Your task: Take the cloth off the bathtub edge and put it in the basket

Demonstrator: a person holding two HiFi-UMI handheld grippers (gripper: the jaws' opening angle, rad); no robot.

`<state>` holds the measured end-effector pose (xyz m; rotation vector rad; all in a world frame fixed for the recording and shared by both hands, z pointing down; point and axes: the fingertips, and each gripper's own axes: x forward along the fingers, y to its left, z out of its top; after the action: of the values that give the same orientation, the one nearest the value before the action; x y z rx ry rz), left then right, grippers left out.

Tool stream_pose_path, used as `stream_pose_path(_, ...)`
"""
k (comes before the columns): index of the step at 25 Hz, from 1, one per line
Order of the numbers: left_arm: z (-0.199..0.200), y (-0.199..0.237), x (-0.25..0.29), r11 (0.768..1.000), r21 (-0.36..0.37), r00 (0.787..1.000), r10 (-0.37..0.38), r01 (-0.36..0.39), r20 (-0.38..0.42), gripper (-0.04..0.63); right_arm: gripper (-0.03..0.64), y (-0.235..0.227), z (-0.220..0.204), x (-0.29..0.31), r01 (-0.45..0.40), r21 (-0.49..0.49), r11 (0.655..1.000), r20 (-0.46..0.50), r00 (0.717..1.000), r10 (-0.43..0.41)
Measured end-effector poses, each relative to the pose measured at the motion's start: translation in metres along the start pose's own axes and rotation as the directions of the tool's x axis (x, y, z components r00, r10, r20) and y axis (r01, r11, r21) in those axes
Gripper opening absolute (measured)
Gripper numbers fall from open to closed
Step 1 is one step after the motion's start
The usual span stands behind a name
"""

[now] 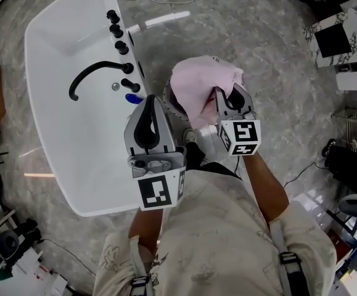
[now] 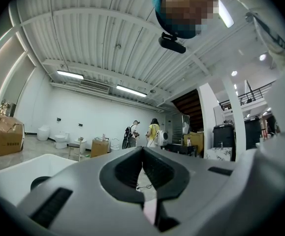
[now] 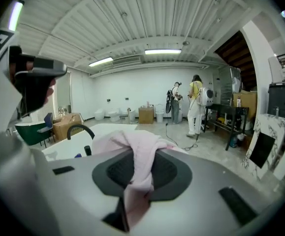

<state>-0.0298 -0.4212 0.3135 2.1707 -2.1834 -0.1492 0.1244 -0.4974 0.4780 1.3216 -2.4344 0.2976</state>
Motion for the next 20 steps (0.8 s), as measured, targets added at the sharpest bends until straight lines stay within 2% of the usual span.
stream_pose_path(5, -0.005, 0.010, 0.004, 1.000, 0.001, 1.000, 0.014, -0.014, -0.014, 0.003, 0.055, 0.001, -0.061, 0.028, -0.006, 0.003, 1.000, -0.149, 0.989, 0.006)
stream_pose_path(10, -0.009, 0.012, 0.005, 1.000, -0.001, 1.000, 0.019, -0.019, -0.025, 0.003, 0.056, 0.002, -0.119, 0.049, -0.014, 0.023, 1.000, -0.291, 0.957, 0.020)
stream_pose_path(16, -0.016, 0.016, 0.005, 1.000, -0.001, 0.999, 0.027, -0.027, -0.040, 0.003, 0.057, 0.004, -0.175, 0.066, 0.001, 0.069, 0.998, -0.431, 0.902, 0.029)
stream_pose_path(20, -0.020, 0.015, 0.006, 1.000, -0.005, 0.998, 0.027, -0.027, -0.051, 0.003, 0.057, 0.004, -0.216, 0.074, 0.012, 0.064, 0.998, -0.551, 0.834, 0.025)
